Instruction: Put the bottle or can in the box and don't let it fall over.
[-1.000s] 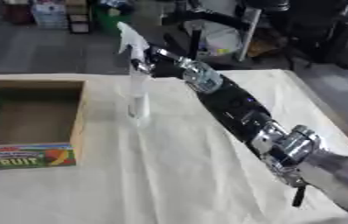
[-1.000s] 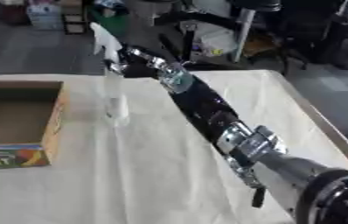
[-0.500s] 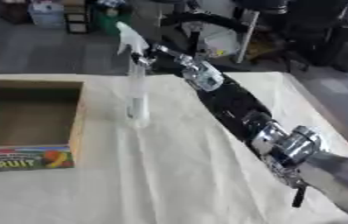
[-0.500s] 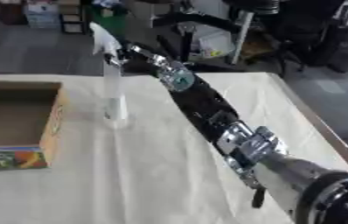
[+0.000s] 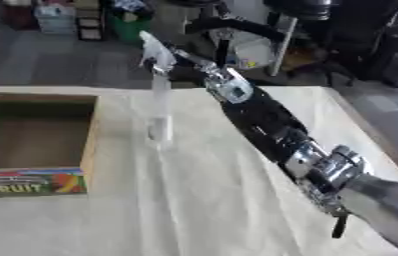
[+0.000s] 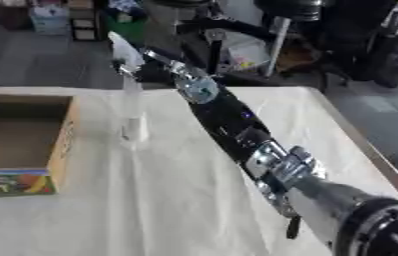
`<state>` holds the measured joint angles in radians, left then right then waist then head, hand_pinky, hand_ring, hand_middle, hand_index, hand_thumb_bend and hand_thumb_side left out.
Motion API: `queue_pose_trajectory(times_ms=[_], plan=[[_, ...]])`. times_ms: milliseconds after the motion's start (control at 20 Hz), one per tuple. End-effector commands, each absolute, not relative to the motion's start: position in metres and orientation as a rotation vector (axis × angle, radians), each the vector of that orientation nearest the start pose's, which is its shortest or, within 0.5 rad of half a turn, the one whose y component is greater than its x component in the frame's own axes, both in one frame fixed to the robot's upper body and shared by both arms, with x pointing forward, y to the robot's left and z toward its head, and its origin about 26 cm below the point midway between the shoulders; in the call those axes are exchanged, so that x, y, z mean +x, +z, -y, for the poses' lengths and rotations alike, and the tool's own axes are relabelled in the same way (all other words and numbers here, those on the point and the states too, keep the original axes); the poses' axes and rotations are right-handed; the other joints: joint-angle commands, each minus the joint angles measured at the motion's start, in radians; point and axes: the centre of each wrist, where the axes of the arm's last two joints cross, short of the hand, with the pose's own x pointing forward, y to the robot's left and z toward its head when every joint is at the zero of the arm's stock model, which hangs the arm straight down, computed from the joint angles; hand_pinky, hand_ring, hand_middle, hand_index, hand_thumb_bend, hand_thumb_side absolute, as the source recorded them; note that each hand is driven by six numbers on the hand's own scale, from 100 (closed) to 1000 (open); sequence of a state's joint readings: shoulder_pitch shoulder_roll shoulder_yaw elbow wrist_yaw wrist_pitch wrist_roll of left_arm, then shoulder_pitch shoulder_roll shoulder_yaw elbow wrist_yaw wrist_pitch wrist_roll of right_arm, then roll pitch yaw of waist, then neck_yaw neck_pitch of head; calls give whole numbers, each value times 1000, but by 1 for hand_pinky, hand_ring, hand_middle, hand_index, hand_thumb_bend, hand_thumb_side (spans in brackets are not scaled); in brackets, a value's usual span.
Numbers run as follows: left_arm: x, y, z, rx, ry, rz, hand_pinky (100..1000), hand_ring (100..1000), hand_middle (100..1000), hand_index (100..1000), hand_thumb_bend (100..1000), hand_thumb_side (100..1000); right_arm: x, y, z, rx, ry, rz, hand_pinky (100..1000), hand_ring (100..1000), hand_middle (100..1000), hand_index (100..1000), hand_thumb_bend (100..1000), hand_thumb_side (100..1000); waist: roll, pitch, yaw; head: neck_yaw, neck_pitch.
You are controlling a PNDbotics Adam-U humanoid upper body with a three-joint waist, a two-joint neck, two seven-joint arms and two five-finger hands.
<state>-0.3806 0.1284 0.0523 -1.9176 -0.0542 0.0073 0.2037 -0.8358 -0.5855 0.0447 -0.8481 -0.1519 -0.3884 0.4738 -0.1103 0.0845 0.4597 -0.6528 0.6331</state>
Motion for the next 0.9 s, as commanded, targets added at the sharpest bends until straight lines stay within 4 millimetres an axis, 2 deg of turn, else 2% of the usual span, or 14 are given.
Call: queue_pose_trajectory(times_ms=[50, 450, 900], plan=[[320, 203, -230, 179, 34, 2325, 741, 728, 593, 797, 520, 572, 456, 191, 386, -108, 805, 1950, 1000, 1000, 1000, 1000, 100, 485, 4, -15, 3, -9, -17], [322, 204, -227, 166, 31, 2331, 742, 727, 592, 796, 522, 571, 455, 191, 384, -81, 783, 1949, 1000, 1000, 1000, 1000, 100, 507, 1, -11, 10, -20, -27], [322, 208, -224, 145, 30, 2348, 723, 721, 589, 795, 519, 570, 455, 191, 382, -40, 763, 1951, 1000, 1000, 1000, 1000, 100, 492, -4, -2, 21, -35, -35]])
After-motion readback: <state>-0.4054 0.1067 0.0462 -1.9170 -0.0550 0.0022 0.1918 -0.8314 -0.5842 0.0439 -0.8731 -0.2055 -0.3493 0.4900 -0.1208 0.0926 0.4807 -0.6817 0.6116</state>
